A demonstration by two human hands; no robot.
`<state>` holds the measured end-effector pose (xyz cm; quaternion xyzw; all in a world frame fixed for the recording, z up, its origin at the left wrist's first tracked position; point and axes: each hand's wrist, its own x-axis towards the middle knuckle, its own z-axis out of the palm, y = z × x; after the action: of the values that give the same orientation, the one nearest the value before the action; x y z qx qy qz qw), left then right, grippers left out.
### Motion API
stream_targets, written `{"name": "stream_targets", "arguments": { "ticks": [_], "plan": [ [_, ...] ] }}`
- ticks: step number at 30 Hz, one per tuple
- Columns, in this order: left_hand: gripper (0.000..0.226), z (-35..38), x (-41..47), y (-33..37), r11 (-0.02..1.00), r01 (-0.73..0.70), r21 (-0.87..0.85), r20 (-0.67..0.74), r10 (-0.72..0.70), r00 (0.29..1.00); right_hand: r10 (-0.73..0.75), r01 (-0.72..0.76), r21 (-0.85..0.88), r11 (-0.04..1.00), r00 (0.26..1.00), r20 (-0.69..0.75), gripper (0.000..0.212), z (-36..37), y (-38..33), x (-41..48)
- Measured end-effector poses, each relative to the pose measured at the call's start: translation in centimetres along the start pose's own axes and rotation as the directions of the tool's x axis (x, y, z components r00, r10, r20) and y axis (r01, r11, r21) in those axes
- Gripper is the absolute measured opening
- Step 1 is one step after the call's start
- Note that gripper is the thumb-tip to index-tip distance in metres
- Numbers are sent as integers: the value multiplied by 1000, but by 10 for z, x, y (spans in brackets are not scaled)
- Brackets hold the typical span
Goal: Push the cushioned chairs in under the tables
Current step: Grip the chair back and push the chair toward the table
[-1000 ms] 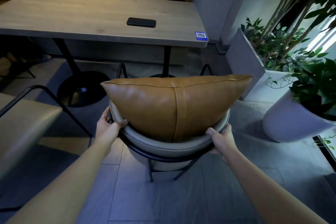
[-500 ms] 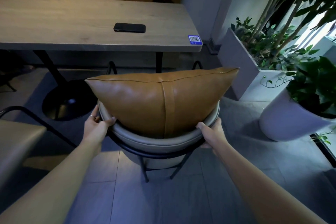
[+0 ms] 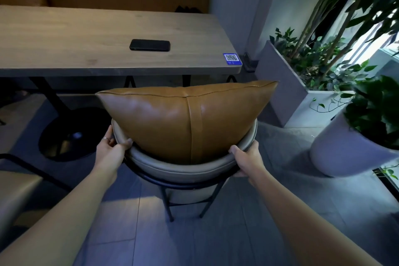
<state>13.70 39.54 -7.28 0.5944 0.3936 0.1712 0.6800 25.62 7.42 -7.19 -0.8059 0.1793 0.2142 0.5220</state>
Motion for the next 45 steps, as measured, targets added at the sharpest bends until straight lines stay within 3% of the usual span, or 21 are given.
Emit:
{"name": "stream_targets", "arguments": {
  "ticks": [4, 11, 19, 26, 34, 38, 42, 45],
  "plan": [
    [80, 3, 14, 4, 1000, 20, 4, -19, -20, 1000, 4, -4, -14, 1000, 1000, 9, 61, 5, -6, 8],
    [77, 7, 9, 3, 999, 33, 31, -54, -31, 998, 43, -42, -27, 999, 999, 31, 72, 5, -10, 10],
    [63, 30, -31, 9, 927, -53, 371, -172, 124, 977, 78, -74, -55, 996, 995, 65, 89, 1, -20, 4],
    [93, 35, -47, 13, 891, 4, 454, -113, 53, 992, 108, -104, -45, 994, 990, 90, 83, -5, -23, -4],
    [86, 38, -51, 14, 890, -22, 455, -107, 80, 991, 80, -61, -161, 985, 990, 114, 85, -20, -24, -12],
    [82, 35, -50, 20, 870, -44, 492, -68, 88, 994, -71, 88, -313, 946, 995, 65, 102, -19, -23, -24],
    [90, 32, -64, 21, 850, -146, 507, 23, 156, 987, -448, 367, -637, 678, 893, 38, 71, -22, -23, -43],
    [102, 38, -85, 40, 851, -193, 489, -156, 303, 940, -533, 419, -563, 713, 845, -46, 67, -31, -35, -51]
  ]
}}
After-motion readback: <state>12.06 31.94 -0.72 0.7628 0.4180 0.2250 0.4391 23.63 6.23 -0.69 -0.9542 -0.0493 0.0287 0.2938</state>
